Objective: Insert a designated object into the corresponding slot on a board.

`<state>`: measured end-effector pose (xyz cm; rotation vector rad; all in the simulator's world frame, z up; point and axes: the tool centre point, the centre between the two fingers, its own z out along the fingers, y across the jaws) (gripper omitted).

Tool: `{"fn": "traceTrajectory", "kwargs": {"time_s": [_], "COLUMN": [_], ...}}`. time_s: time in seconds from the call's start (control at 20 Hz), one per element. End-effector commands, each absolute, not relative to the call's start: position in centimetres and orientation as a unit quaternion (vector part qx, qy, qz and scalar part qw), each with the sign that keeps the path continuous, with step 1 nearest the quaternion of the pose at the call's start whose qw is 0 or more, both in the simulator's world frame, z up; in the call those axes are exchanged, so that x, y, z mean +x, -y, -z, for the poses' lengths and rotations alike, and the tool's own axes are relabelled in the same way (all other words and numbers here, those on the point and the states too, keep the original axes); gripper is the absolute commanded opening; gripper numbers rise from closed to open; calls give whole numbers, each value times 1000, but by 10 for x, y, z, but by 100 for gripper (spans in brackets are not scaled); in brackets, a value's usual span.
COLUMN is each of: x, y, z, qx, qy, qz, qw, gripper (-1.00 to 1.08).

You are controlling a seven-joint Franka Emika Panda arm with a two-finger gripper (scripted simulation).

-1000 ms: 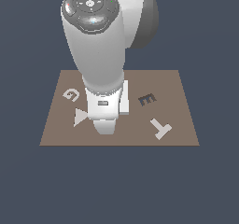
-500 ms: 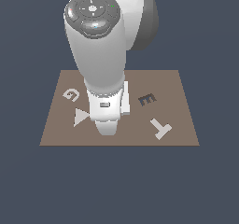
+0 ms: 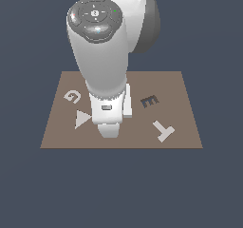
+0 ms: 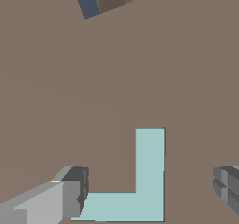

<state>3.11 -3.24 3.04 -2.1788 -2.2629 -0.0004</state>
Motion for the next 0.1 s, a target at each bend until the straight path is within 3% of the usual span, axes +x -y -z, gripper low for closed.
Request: {"fn": "traceTrajectory", "kwargs": {"time_s": [0.0, 0.05], "x": [31, 31], "y": [32, 32], "z": [-30, -30], "qx": [-694, -694], "qy": [720, 720], "qz": [0, 0], "qw": [0, 0], "gripper": [100, 100]}}
